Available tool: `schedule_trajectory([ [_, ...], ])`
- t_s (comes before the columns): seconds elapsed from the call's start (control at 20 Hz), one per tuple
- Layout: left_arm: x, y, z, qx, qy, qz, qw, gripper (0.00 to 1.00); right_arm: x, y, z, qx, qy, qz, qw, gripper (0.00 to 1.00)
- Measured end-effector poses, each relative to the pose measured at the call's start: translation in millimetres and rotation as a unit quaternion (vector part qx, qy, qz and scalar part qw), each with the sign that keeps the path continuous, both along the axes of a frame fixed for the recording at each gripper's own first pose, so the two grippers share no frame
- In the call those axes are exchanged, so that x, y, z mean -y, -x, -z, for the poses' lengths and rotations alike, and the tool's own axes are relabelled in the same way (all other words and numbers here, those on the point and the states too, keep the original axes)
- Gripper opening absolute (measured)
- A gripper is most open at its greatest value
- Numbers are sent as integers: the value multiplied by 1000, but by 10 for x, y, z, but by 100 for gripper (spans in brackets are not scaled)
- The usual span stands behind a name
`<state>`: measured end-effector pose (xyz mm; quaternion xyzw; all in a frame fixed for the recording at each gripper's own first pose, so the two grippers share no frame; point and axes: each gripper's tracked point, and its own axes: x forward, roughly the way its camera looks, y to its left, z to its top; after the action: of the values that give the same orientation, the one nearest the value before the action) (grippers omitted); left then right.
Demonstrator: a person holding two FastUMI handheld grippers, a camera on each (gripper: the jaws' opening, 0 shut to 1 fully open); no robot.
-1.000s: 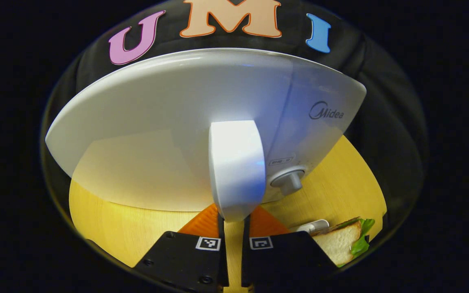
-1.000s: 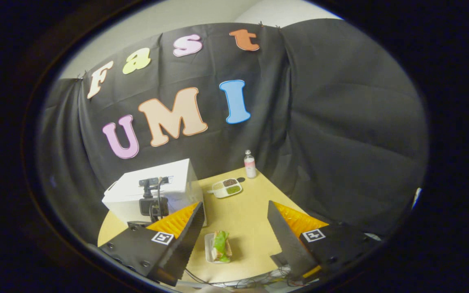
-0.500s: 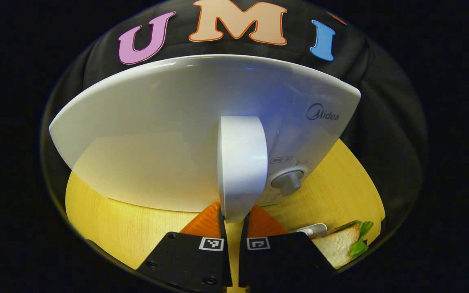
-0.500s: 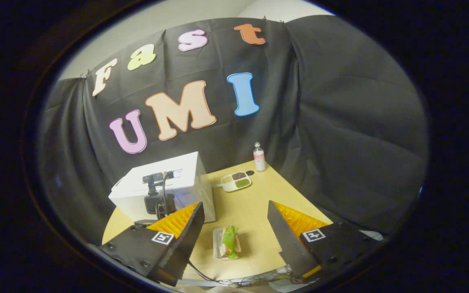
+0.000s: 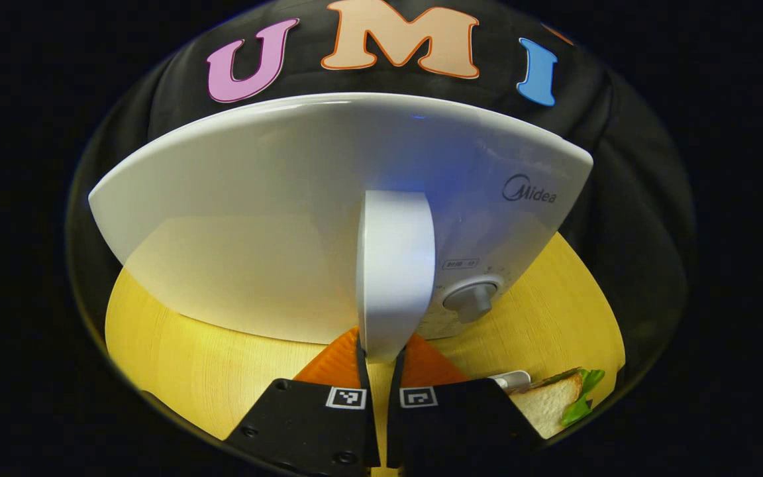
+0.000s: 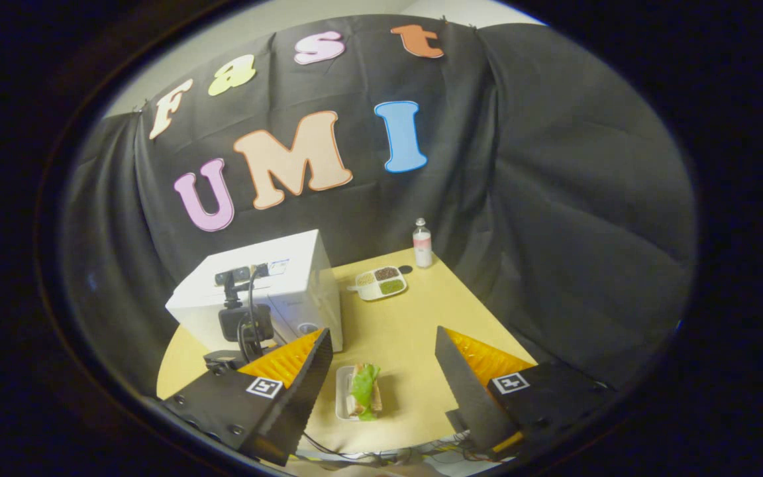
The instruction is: Open the microwave oven with the left hand, put the food in, and close the microwave oven.
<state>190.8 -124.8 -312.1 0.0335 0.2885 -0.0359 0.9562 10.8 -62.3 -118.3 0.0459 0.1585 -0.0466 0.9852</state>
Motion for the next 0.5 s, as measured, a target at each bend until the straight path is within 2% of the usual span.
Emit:
schedule_trajectory([
  [0.15, -42, 217, 58, -17, 8, -15, 1000, 4, -32, -102, -1, -5, 2, -7, 1000, 92],
  [0.25, -86, 394, 34, 0, -5, 10, 1000, 4, -40, -153, 16, -10, 5, -9, 1000, 92],
  [0.5, -152, 645, 78, -9, -7, 41, 999, 9, -119, -227, 120, -24, 16, -31, 999, 92],
])
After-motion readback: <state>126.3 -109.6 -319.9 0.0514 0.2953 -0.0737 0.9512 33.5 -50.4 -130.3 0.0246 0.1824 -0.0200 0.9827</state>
